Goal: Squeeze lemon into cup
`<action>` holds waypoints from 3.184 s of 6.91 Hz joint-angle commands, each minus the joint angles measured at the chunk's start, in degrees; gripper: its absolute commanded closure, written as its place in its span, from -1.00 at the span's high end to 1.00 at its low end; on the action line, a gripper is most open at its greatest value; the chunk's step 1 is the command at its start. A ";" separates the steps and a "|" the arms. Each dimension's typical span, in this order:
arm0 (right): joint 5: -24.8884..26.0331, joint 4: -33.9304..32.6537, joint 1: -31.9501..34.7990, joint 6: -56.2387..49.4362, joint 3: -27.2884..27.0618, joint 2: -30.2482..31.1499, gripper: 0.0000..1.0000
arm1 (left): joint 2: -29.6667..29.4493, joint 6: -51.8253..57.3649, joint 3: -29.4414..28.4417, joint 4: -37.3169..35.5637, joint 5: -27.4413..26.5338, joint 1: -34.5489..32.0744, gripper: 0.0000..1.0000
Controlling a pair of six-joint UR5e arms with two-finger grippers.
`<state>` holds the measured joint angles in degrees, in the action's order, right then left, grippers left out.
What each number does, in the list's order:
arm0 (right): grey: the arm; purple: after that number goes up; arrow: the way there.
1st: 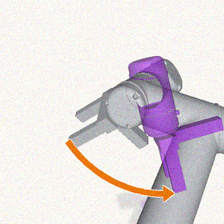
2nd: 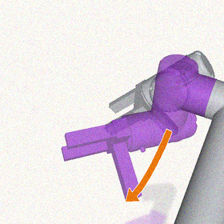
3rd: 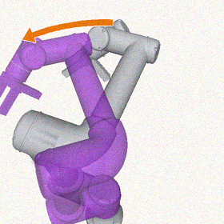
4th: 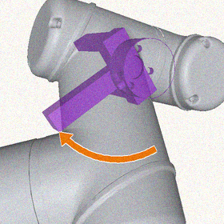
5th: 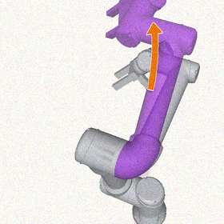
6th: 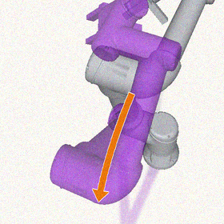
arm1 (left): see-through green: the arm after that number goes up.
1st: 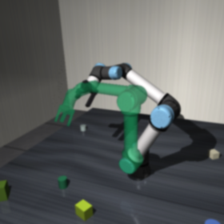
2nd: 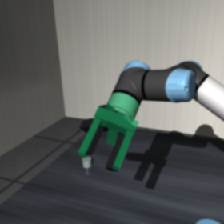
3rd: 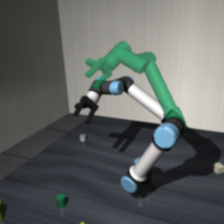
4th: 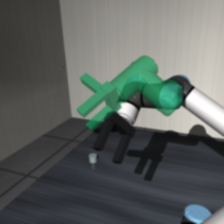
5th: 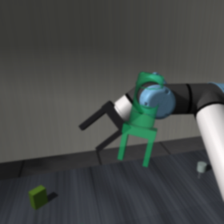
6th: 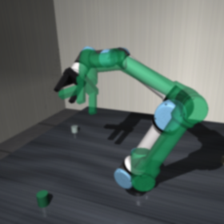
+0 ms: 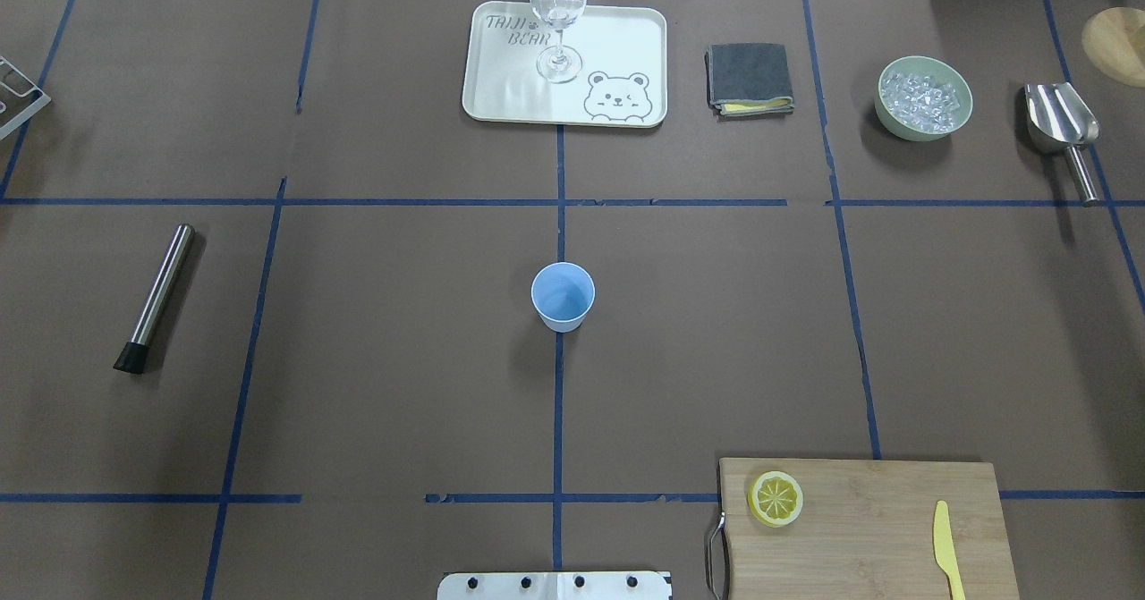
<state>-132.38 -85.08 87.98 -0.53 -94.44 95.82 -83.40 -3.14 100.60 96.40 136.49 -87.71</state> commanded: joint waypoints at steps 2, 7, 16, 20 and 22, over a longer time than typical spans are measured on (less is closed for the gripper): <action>0.19 0.00 0.00 0.01 -0.12 0.25 1.00 | -0.18 0.16 -0.31 0.19 0.09 0.25 1.00; -0.25 0.09 -0.09 0.80 -7.91 -0.63 1.00 | -2.71 0.07 1.11 14.42 0.53 0.61 1.00; 8.62 20.71 -27.06 42.97 -22.97 -1.68 1.00 | 9.65 -1.07 -2.69 43.08 -3.13 0.34 1.00; 22.81 1.97 -50.30 59.05 -29.10 -16.22 1.00 | 10.27 -0.81 -2.59 33.78 -7.92 3.86 1.00; 27.25 -8.08 -58.50 62.12 -33.25 -19.62 1.00 | 7.04 -0.64 -2.61 17.13 -6.94 3.86 1.00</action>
<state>-107.63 -88.23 34.54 59.17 -125.58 77.98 -74.63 -4.01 97.60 122.07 129.11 -83.75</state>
